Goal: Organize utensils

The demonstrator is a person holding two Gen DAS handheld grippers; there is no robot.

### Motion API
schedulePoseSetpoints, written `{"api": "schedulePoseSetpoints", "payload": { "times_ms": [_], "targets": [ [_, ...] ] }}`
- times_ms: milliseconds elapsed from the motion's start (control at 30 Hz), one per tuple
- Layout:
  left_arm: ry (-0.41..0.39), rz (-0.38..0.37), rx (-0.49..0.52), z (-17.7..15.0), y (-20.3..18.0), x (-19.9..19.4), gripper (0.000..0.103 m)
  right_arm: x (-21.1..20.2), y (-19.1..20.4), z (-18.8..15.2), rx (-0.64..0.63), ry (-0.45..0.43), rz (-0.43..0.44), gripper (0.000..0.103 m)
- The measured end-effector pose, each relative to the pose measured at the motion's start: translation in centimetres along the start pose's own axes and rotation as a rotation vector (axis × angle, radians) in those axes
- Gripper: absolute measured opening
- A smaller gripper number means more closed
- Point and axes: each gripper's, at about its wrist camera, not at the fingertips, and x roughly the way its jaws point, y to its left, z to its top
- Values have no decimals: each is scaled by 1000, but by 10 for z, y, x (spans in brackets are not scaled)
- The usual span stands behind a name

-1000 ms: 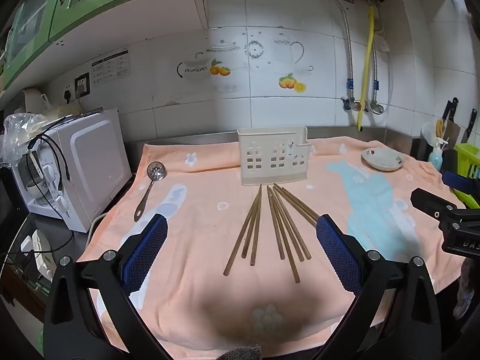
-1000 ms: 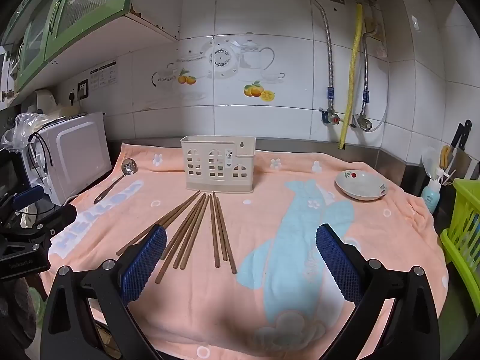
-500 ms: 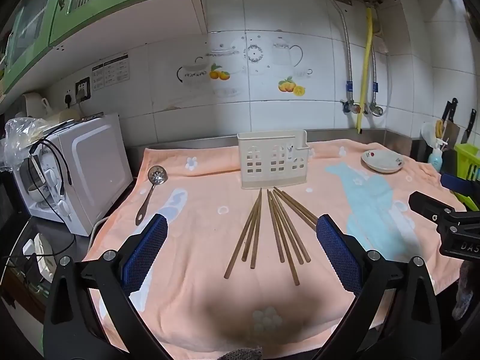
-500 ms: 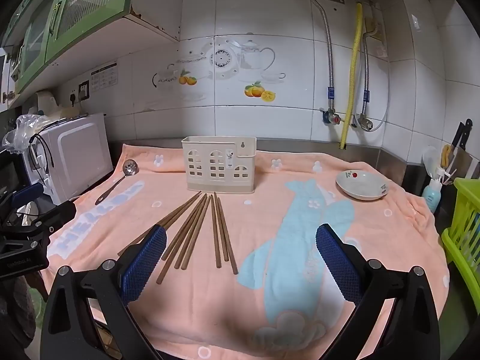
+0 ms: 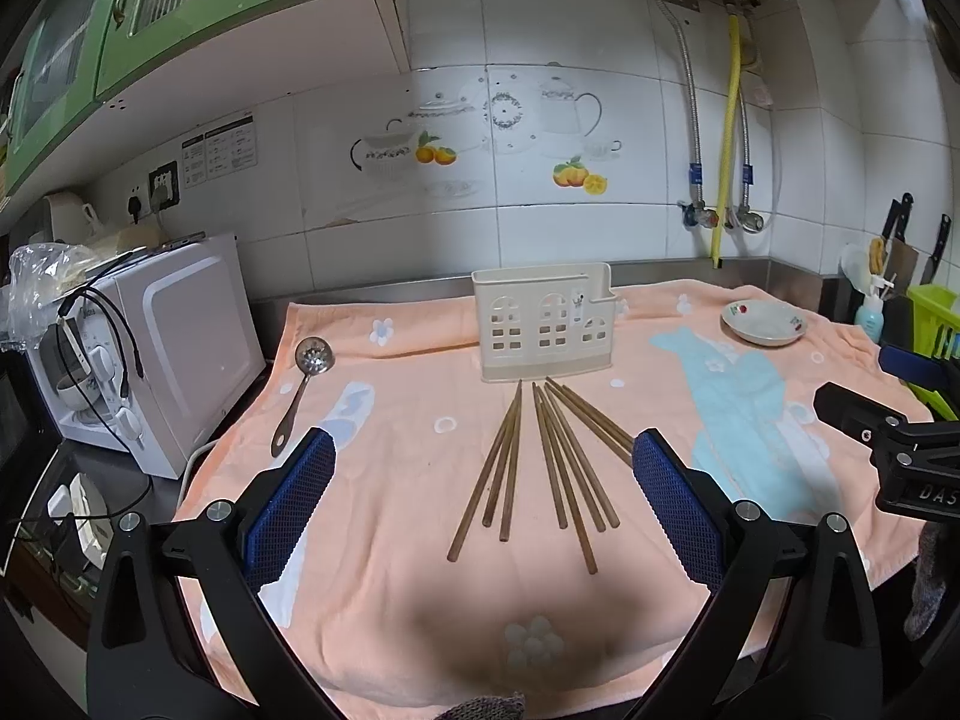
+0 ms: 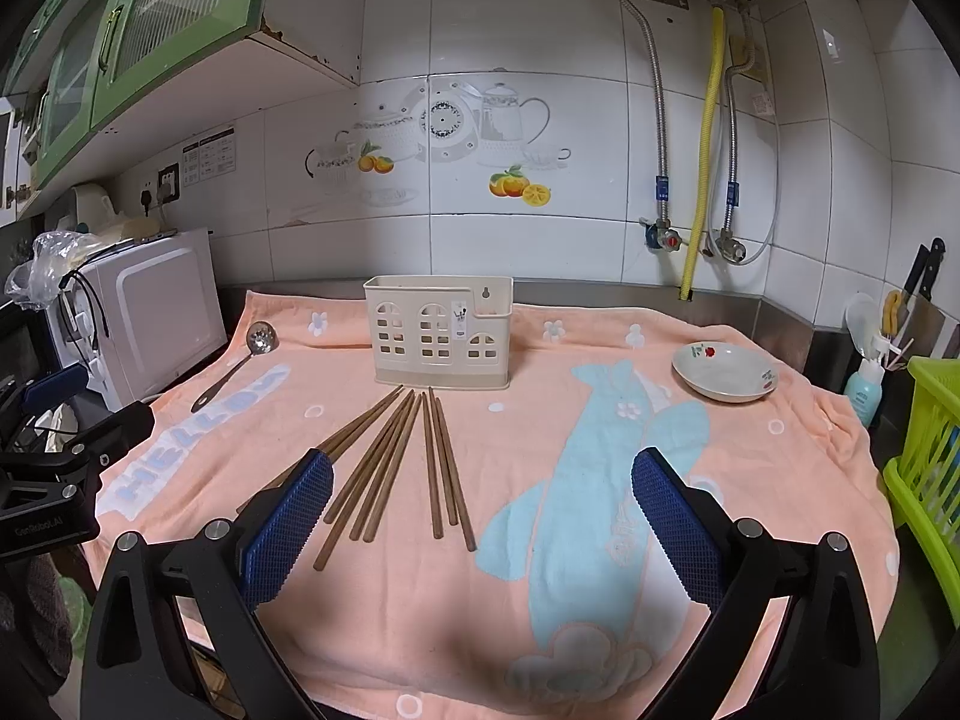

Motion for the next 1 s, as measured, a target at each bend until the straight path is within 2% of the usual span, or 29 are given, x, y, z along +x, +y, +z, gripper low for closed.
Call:
{"api": "schedulePoseSetpoints", "payload": {
  "times_ms": [1000],
  "targets": [
    [25,8,7,1,-3,9,98,10,3,-4,17,20,6,97]
  ]
}}
